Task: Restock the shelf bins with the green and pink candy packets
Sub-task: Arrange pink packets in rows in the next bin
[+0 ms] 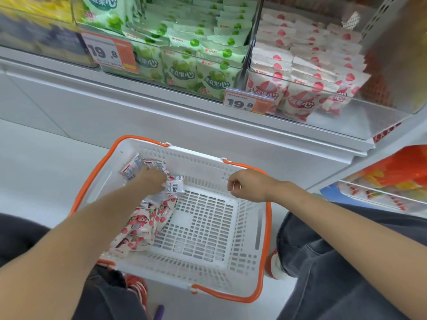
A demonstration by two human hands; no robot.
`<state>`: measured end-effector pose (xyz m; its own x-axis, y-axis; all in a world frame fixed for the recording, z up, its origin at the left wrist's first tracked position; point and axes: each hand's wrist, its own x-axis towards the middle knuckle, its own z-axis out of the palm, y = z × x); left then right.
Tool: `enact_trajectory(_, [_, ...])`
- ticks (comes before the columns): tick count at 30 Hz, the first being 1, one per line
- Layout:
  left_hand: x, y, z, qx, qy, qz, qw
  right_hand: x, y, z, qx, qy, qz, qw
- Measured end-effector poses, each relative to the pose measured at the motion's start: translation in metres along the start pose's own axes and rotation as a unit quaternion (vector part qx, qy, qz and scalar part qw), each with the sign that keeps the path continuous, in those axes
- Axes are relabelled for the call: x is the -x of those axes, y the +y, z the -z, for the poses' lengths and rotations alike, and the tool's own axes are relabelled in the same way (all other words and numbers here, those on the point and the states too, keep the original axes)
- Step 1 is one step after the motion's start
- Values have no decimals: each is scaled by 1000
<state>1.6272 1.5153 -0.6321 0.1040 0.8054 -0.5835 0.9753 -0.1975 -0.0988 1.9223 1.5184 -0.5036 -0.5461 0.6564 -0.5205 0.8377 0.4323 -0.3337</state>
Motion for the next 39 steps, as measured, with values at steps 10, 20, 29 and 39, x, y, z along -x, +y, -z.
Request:
enact_trajectory(10, [38,84,131,846,-189,13,499,20,5,33,-110,251,52,960])
enact_trajectory(20, [67,110,201,781,-17,-136,609,68,34,94,-271,263,-31,925])
enact_trajectory(29, [76,140,224,814,123,-76,562,86,41,97,-511,271,-19,816])
enact_trajectory(39, [107,171,318,483,318,-234,782,131,64,136,-385,430,29,816])
